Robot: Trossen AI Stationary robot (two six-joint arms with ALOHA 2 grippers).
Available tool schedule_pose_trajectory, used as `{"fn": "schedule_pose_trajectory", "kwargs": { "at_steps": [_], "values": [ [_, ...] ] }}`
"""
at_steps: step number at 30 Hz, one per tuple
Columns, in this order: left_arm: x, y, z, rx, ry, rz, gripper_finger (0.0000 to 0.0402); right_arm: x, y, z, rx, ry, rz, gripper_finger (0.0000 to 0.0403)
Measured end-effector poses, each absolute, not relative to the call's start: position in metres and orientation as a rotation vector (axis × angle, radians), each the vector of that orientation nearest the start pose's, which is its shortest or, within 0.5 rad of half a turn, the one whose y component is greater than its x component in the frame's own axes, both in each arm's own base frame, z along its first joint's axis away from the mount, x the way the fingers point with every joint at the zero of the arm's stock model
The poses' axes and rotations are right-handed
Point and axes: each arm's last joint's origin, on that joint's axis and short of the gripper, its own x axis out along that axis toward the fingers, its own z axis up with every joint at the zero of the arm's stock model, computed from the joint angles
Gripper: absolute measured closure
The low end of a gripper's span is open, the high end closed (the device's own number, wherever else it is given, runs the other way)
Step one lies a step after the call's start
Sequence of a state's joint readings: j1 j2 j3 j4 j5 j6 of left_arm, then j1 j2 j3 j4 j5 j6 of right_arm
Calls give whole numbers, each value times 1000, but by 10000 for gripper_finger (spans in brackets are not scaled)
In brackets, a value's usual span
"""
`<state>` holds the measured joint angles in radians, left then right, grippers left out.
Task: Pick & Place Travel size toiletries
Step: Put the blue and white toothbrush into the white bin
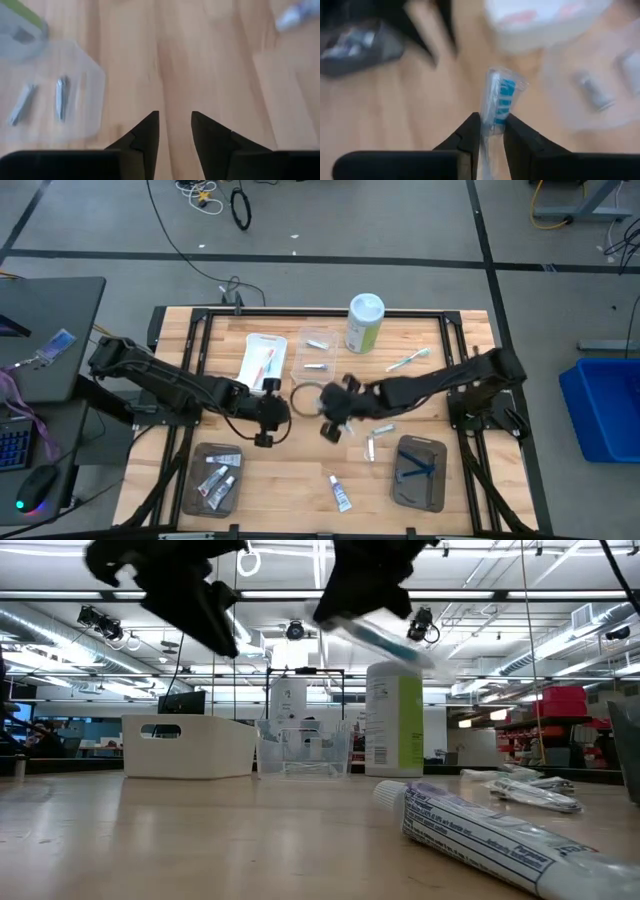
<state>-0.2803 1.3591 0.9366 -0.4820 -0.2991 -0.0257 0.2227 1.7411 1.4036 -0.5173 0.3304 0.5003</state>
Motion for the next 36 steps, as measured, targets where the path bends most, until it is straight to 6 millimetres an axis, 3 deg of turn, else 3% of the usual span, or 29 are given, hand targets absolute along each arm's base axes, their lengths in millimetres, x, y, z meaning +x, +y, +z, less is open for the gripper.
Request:
{"fn": "schedule_pose_trajectory", "kwargs": {
  "at_steps": [3, 6, 9, 13, 20, 28, 32, 36],
  "values": [
    [266, -59, 234, 150, 714, 36, 285, 363, 62, 288, 173, 692, -371, 332],
    [270, -52, 225, 60, 447, 43, 287, 355, 53, 310, 153, 598, -408, 332],
    [270, -47, 217, -9, 144, 47, 287, 355, 46, 319, 138, 548, -406, 332],
    [268, -38, 205, -81, -56, 101, 279, 364, 39, 324, 154, 461, -394, 332],
    [280, -24, 186, -148, -5, 153, 247, 385, 39, 307, 121, 438, -357, 332],
    [294, -24, 184, -46, -8, 90, 218, 396, 30, 301, 89, 408, -365, 332],
    [300, -24, 186, -16, -15, 92, 221, 397, 26, 302, 88, 391, -370, 331],
    [303, -24, 189, 16, -24, 103, 256, 397, 26, 303, 61, 388, -358, 331]
  ]
}}
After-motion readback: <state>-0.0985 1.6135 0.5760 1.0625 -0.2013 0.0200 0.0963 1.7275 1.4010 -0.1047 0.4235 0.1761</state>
